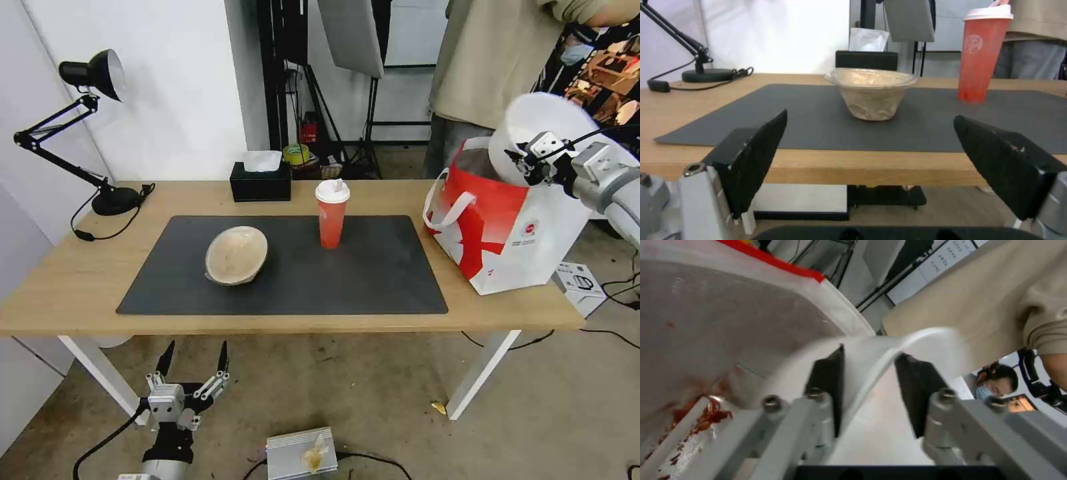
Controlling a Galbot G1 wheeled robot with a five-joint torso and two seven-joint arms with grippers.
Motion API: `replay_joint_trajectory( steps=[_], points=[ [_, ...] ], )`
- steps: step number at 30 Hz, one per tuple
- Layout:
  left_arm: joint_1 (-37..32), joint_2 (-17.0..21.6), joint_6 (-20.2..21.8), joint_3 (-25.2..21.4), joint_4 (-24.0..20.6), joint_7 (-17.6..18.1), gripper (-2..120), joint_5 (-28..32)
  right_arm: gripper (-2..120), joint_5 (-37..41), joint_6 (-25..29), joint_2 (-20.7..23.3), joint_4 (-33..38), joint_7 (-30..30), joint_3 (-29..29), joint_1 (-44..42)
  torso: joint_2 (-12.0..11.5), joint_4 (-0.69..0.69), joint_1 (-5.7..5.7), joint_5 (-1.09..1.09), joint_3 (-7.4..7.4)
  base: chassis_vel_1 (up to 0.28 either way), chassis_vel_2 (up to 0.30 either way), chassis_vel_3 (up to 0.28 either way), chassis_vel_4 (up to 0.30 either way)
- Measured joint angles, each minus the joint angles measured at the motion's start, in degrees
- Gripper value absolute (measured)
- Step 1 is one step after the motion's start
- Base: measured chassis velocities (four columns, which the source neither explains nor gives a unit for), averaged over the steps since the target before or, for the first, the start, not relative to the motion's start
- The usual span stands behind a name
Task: Pick up the trash from the table and place it into the takeout bag.
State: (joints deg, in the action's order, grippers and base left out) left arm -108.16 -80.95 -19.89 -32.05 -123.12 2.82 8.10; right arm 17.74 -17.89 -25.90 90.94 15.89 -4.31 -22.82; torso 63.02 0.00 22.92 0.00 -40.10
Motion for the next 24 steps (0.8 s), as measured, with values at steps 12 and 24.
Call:
replay_joint_trajectory(
  steps=[12, 24],
  points=[
    [-0.11, 0.14, -0.27, -0.20, 0.09, -0.39, 100, 0.03, 83, -0.06, -0.13, 0.20, 0.28, -0.01, -0.03, -0.52, 0.00, 0.00, 0.00, 0.00, 0.00, 0.000, 0.000, 0.000, 0.000],
    [-0.06, 0.26, -0.30, -0.31, 0.03, -0.45, 100, 0.04, 100, 0.61, -0.26, 0.87, 1.64, -0.50, -0.95, -0.91, 0.00, 0.00, 0.00, 0.00, 0.00, 0.000, 0.000, 0.000, 0.000]
  ],
)
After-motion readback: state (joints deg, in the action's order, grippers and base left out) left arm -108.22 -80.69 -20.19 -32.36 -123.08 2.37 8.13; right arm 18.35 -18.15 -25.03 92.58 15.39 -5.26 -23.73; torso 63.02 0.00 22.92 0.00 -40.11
